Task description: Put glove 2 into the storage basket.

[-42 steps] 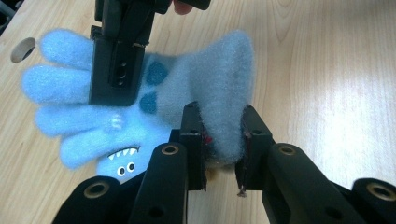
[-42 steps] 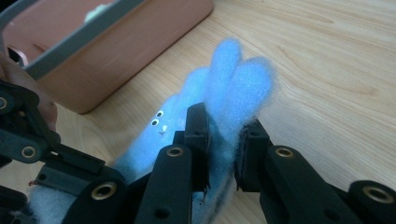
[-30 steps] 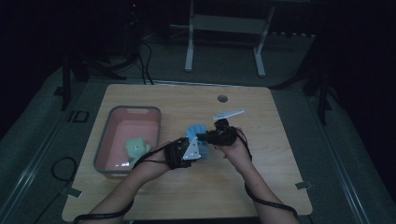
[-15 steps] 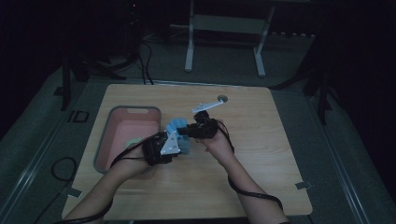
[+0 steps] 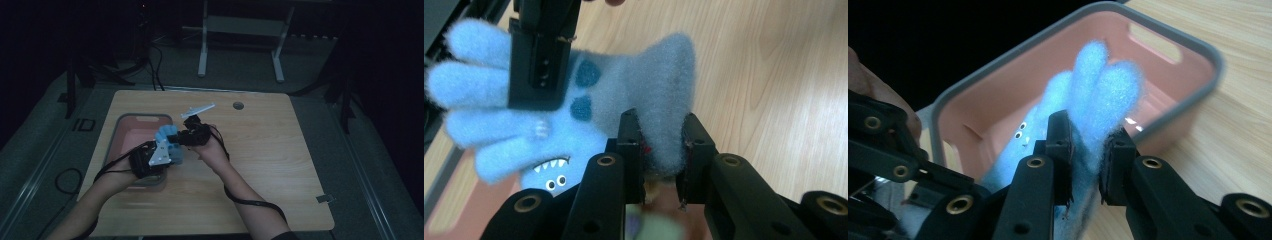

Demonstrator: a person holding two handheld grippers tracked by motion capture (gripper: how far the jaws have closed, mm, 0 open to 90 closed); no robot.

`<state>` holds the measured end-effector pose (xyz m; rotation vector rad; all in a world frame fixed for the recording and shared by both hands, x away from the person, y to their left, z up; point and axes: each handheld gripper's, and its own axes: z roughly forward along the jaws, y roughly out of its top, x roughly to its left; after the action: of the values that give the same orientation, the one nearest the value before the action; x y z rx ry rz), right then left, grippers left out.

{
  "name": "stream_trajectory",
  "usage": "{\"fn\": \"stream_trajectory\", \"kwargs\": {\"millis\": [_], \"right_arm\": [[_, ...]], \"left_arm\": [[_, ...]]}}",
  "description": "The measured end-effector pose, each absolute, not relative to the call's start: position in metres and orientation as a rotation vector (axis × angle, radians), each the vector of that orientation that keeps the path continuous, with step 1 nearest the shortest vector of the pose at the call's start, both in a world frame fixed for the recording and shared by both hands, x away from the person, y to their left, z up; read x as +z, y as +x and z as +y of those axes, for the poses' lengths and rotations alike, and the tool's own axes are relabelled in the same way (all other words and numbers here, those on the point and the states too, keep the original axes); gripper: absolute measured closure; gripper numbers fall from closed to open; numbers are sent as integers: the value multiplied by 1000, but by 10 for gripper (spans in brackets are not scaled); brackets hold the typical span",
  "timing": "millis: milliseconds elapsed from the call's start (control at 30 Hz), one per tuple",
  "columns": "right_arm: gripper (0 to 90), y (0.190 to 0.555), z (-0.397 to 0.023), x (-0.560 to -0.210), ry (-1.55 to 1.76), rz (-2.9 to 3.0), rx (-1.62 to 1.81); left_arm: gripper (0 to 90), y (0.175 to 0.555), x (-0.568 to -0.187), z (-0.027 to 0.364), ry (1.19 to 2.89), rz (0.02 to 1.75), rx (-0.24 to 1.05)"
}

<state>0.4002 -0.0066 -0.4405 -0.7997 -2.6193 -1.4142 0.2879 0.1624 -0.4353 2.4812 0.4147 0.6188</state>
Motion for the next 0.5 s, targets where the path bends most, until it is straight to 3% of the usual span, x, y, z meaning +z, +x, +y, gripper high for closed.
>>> {"fn": "stream_trajectory", "kwargs": {"millis": [500], "right_arm": [[783, 397, 65, -456, -684, -2619, -1354]], "left_arm": [[767, 273, -452, 219, 2486, 556, 612]]}}
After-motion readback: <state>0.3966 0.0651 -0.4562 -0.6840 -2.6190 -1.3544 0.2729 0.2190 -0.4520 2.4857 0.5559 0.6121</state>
